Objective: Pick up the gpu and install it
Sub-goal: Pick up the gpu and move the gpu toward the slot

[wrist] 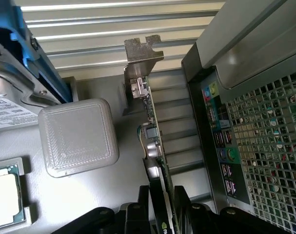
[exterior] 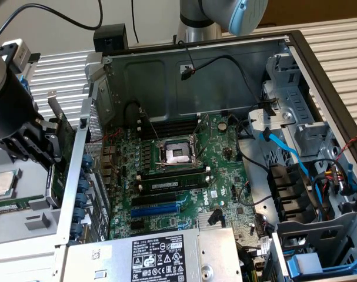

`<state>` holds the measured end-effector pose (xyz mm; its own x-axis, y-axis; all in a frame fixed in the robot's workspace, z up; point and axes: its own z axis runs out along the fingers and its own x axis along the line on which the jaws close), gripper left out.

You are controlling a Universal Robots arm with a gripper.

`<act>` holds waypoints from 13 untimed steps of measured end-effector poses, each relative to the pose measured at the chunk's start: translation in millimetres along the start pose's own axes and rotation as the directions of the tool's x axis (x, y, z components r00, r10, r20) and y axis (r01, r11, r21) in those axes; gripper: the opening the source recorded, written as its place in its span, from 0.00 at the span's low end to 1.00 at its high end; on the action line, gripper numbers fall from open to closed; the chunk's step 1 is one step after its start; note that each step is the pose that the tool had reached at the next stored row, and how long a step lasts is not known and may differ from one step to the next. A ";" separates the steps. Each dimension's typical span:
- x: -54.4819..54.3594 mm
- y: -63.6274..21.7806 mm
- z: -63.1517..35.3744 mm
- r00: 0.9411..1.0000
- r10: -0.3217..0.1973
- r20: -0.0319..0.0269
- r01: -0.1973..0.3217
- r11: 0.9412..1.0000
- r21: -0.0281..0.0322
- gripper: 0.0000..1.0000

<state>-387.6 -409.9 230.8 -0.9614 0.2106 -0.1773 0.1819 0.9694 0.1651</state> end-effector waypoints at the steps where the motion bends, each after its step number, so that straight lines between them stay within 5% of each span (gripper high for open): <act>1: 0.0 0.0 0.0 1.000 0.000 0.000 0.000 1.000 0.000 0.33; 13: -0.5 0.1 0.3 1.000 0.000 0.000 0.000 1.000 0.000 0.33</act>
<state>-387.1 -409.9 230.6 -0.9614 0.2106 -0.1769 0.1819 0.9693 0.1654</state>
